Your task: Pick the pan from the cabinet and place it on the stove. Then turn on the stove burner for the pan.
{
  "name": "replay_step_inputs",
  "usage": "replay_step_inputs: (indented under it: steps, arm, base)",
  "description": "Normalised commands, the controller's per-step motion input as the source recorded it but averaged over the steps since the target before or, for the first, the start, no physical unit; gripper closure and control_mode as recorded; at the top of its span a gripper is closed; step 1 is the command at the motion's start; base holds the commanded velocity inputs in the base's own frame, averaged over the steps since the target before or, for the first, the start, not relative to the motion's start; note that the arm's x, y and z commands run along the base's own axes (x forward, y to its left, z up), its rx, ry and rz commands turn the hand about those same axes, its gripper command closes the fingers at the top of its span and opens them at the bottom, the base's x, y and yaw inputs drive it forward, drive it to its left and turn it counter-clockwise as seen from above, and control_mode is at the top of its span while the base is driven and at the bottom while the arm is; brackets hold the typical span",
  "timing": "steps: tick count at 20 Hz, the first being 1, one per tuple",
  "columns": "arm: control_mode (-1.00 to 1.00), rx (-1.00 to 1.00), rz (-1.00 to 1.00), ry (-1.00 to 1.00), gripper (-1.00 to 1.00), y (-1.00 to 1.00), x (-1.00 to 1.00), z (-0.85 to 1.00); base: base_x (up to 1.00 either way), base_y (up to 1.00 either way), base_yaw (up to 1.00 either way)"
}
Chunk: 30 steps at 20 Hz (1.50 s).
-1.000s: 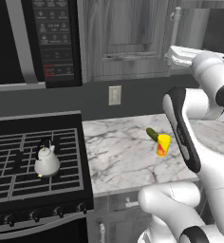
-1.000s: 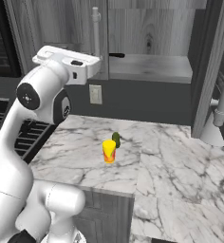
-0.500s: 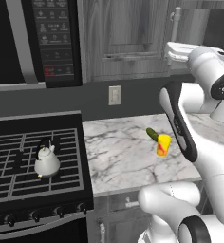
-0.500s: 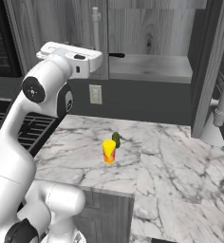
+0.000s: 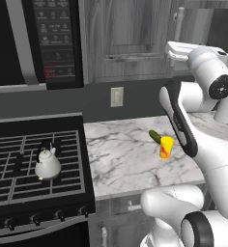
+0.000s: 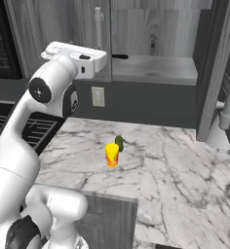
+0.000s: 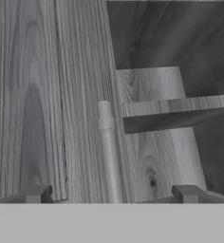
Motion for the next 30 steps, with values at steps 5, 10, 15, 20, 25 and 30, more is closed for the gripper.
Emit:
replay_step_inputs:
  steps: [5, 10, 15, 20, 25, 30]
  arm:
    - [-1.0, 0.0, 0.0, 0.0, -1.0, 0.0, 0.33, -0.07]
    - [-1.0, 0.0, 0.01, -0.01, -1.0, -0.03, 0.33, -0.04]
    - [-1.0, 0.0, 0.02, -0.02, -1.0, -0.1, 0.3, -0.03]
    - [-1.0, 0.0, 0.02, -0.03, -1.0, -0.08, 0.26, -0.02]
    - [-1.0, 0.0, 0.02, -0.01, -1.0, -0.01, 0.21, 0.0]
    - [-1.0, 0.0, 0.02, 0.0, -1.0, 0.0, 0.23, 0.0]
  base:
    - [0.0, 0.0, 0.0]
    - [0.0, 0.0, 0.0]
    - [0.0, 0.0, 0.0]
    - [0.0, 0.0, 0.0]
    - [0.0, 0.0, 0.0]
    - [0.0, 0.0, 0.0]
